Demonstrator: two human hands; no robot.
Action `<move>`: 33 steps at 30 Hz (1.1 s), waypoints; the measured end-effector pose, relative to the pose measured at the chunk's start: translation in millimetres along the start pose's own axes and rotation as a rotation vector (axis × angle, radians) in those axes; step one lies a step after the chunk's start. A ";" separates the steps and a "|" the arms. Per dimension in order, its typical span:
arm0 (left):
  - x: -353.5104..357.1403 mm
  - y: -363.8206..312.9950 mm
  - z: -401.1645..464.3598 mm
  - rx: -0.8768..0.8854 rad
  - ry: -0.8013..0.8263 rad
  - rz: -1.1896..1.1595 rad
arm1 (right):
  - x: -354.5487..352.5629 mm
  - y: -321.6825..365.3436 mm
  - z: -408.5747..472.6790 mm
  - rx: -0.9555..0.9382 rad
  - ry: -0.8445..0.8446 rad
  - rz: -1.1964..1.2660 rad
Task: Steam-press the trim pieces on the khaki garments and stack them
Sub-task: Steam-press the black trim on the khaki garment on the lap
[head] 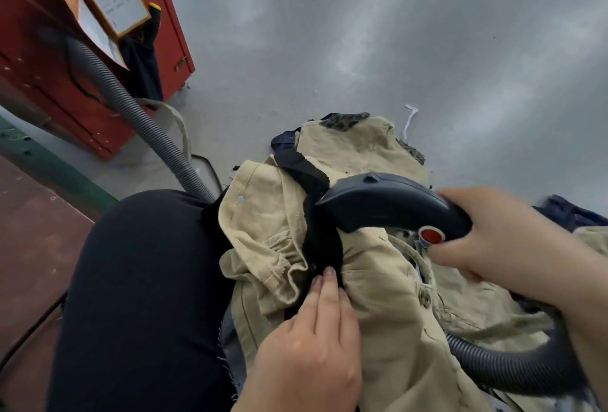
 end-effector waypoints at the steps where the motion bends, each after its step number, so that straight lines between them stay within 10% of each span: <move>1: -0.2 0.6 -0.2 -0.004 0.000 -0.005 | -2.4 5.3 7.4 -0.013 -0.003 0.005; 33: -10.1 1.9 8.2 -0.036 -0.071 -0.017 | -7.2 52.2 74.7 0.004 -0.146 -0.112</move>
Point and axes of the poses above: each hand's wrist, its own z-axis towards the middle knuckle, its own x-axis out of the palm, y = z × x, the point moved 5 cm from there along z, towards the middle knuckle, and after that the axes turned 9 degrees about y, right-handed, at the moved point
